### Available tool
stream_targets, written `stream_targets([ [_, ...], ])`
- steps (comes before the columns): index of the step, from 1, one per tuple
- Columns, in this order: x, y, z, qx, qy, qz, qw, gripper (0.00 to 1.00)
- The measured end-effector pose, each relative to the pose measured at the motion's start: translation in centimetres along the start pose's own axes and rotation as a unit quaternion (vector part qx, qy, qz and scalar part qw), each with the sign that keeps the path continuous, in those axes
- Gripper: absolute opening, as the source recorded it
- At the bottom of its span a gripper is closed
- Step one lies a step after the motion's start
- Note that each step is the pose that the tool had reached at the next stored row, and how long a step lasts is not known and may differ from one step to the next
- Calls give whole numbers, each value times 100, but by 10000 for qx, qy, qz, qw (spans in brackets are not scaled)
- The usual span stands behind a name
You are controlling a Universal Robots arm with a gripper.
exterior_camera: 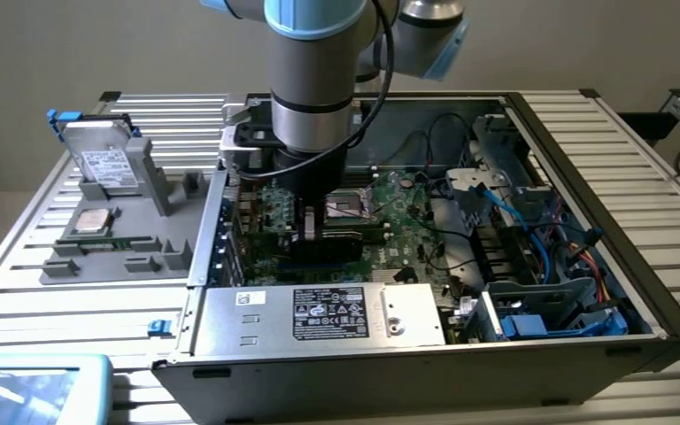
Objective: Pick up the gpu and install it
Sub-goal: 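Insert the gpu into the slot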
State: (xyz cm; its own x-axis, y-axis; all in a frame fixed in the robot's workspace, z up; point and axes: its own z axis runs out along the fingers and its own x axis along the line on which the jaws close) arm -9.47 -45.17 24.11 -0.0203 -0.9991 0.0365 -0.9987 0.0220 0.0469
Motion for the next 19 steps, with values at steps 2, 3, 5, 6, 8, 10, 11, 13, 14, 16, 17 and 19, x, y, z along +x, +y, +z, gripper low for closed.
stream_targets([
  [2, 0, -1, 0, 0, -1, -1, 10000, 28],
  [3, 0, -1, 0, 0, -2, -1, 10000, 28],
  [5, -1, -1, 0, 0, -3, -1, 10000, 28],
  [6, 0, 0, 0, 0, -4, -1, 10000, 28],
  [8, 3, 0, 0, 0, -13, -2, 10000, 28],
  [10, 3, 0, 0, 0, -15, -2, 10000, 28],
  [11, 3, 0, 0, 0, -16, -2, 10000, 28],
  [13, 3, 0, 0, 0, -16, -2, 10000, 28],
  [14, 3, -4, -1, -2, -16, -1, 10000, 28],
  [16, 4, -15, -1, -1, -17, 0, 10000, 28],
  [17, 3, -16, -1, 0, -16, 0, 10000, 28],
  [19, 3, -17, -1, 0, -17, -2, 10000, 28],
])
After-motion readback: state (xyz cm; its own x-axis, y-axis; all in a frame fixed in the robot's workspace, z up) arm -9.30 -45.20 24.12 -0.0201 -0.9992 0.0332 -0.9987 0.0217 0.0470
